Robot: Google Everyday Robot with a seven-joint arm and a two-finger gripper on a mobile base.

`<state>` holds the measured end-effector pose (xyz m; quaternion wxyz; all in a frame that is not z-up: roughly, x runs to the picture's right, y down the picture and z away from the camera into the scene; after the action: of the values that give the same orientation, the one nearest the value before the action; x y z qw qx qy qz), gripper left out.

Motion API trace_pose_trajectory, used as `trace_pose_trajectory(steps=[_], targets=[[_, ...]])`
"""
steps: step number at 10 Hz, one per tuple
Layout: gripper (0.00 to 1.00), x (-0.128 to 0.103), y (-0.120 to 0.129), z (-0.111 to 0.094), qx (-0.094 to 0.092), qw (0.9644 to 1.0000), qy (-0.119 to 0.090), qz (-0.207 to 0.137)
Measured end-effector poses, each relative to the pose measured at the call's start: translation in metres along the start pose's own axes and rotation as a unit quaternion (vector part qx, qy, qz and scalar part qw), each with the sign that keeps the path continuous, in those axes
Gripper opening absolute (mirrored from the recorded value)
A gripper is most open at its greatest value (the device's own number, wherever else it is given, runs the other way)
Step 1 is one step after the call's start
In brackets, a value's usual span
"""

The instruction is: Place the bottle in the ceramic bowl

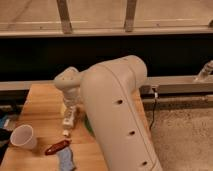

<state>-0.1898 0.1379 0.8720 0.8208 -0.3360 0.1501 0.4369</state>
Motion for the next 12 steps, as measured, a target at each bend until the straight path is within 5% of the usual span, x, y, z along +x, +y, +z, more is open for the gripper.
trace_pose_trajectory(steps=[2,9,12], targets=[[0.73,0.003,0.000,0.015,-0.006,0.9999,0.013,0.006],[0.06,0.006,0.003,-0.007,0.018,0.9998,-0.006,-0.003],[0.00,0.003,-0.010,-0.015,0.013,0.9997,-0.017,0.005]])
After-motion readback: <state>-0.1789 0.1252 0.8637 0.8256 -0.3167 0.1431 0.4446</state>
